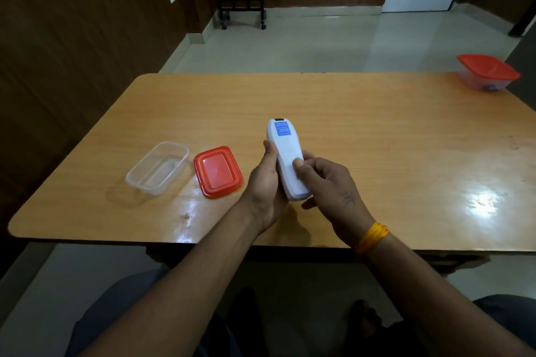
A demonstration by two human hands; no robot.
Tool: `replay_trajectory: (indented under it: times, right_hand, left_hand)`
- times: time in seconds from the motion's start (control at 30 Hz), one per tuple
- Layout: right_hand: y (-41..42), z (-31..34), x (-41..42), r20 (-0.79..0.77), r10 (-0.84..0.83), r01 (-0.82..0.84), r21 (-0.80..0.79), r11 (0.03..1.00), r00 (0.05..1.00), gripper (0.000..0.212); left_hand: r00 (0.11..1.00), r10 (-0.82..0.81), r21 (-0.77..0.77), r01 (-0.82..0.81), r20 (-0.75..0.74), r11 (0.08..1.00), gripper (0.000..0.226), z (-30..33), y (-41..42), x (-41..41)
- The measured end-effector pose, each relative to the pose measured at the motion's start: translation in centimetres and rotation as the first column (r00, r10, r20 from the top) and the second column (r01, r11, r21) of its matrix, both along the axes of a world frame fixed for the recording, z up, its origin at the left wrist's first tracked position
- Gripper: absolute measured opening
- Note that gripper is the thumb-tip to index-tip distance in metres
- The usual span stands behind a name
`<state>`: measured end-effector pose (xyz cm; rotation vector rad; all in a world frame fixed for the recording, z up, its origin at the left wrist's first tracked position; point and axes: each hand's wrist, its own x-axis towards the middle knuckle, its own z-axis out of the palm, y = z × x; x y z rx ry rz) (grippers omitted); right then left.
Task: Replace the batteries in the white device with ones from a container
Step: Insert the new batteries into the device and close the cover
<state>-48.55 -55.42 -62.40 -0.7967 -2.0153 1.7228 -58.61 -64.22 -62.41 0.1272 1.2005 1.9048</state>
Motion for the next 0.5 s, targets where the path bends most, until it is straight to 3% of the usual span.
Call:
replay_trajectory:
  times: [0.07,0.2,0.3,0.5]
  right_hand:
    - [0.7,-0.2,0.3,-0.005,0.011,-0.011,-0.102,0.995,1.0,0.037]
    - [2.0,-1.4,0.6,-0.022,-0.132,0.128,-0.13,0.983,0.991,0.029]
    - [2.9,-2.4,0.2,0.059,-0.214,0.219,-0.079,0.973,0.975,0.023]
    - [3.2,-3.2,0.4,0.143,-0.252,0.203,0.287,0.936,0.957,0.026]
  left_hand:
    - [0.995,-0.046,-0.102,0.037,-0.084,0.994,0.067,-0.2,0.1,0.1]
    - [0.921,-0.135,-0.329,0.009,-0.365,0.944,0.038,-0.4,0.3,-0.1]
    - [0.866,-0.129,-0.369,-0.068,-0.483,0.927,0.04,-1.6,0.3,0.1]
    - [0.814,-0.156,-0.454,-0.144,-0.56,0.879,0.026,-2.6,0.4,-0.4]
